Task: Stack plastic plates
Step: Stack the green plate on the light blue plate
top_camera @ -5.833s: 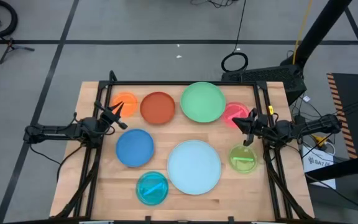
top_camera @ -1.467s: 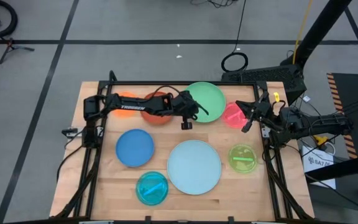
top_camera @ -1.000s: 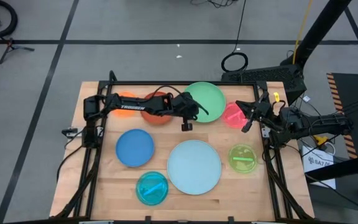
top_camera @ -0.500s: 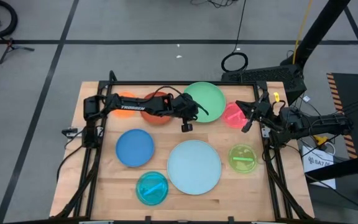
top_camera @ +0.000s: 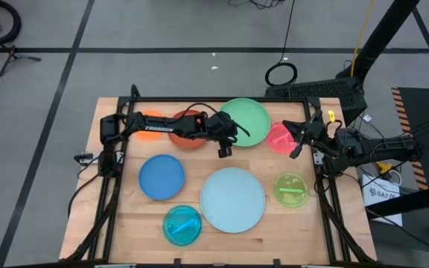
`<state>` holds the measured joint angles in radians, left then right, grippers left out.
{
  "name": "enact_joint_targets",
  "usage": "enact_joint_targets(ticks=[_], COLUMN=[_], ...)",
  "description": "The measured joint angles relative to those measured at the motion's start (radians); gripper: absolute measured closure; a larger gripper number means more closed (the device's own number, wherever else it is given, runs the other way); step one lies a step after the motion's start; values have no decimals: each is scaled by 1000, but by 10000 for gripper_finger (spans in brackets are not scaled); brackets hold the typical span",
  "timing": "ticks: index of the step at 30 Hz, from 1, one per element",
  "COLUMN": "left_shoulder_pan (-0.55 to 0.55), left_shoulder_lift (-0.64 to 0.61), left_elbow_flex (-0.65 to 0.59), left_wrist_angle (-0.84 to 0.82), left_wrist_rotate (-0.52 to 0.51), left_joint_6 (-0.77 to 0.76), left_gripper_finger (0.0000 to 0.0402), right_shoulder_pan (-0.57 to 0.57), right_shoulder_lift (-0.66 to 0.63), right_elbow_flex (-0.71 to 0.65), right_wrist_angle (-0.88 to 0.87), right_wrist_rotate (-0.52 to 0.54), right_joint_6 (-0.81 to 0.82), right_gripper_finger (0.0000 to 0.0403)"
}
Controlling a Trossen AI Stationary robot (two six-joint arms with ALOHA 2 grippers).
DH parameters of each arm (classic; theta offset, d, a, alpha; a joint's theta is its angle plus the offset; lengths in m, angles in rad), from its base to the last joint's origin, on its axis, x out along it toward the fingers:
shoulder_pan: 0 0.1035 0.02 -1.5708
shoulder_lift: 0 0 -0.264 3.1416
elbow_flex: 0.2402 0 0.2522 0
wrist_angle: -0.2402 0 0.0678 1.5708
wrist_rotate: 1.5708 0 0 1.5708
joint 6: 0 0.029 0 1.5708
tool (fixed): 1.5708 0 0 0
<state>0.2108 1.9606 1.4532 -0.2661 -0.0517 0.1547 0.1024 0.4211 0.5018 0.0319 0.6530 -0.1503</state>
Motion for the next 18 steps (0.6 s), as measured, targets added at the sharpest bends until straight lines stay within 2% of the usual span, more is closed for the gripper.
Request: enact_joint_targets(ticks=[18], left_shoulder_pan=[-43], left_shoulder_lift=[97], left_elbow_flex=[-1], left_wrist_angle=[108], left_wrist_rotate=[-1], left_joint_6=[51], left_gripper_finger=[195], right_shoulder_pan=[-1], right_shoulder_lift=[0], right_elbow_flex=[0], right_wrist_angle=[-14], right_wrist_rotate=[0], right_joint_6=[-4], right_gripper_finger=[403])
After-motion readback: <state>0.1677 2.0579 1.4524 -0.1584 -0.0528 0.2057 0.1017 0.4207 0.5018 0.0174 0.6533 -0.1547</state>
